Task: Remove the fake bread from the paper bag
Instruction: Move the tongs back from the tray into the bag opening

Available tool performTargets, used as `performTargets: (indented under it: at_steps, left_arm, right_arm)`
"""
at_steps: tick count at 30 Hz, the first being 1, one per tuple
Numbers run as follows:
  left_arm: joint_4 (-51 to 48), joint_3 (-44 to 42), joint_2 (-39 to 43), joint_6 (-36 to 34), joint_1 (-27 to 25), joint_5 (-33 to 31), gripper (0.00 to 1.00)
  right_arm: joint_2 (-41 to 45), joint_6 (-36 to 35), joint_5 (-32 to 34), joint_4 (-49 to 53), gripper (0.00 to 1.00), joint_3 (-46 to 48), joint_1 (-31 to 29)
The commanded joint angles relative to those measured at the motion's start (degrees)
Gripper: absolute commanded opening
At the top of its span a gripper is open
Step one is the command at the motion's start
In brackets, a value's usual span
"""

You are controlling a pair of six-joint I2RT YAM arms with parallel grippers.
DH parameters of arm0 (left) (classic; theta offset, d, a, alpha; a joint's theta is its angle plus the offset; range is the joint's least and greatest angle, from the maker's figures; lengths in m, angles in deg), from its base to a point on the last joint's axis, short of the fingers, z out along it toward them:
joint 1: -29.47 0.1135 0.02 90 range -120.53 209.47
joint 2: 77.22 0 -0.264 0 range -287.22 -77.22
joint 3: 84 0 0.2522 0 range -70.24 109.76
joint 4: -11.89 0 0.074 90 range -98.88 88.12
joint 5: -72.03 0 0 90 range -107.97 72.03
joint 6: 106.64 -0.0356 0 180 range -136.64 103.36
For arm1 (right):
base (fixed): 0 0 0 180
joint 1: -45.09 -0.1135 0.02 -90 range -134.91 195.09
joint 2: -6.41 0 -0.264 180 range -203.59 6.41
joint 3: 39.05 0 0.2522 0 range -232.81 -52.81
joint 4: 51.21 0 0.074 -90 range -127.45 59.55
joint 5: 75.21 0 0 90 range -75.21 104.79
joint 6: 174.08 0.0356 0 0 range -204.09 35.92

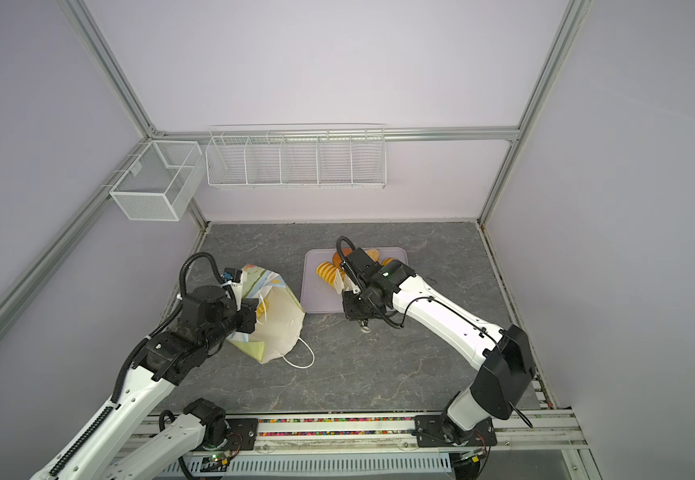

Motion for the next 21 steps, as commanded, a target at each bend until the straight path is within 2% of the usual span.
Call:
performTargets:
  at_steps: [1, 8, 15, 21]
  left_arm:
    - [-0.26, 0.91, 0.76, -2.73, 0.36, 0.58, 0.0]
    - [3.2, 0.44, 0.18, -5.0, 0.34, 5.99, 0.0]
    - [0.65, 1.79, -1.43, -9.59, 0.38, 2.46, 0.0]
    - [-0.04, 3.11, -1.52, -12.62, 0.39, 1.01, 0.0]
  right_arm:
    - [0.4, -1.03, 2.87, -0.82, 0.32, -1.91, -3.65]
    - [6.65, 4.06, 7.9, -3.48, 0.3, 4.33, -10.63]
    - [13.64, 8.29, 14.77, -3.39, 0.29, 7.27, -17.74]
    - [11.87, 8.88, 15.29, -11.93, 0.28, 6.83, -26.02]
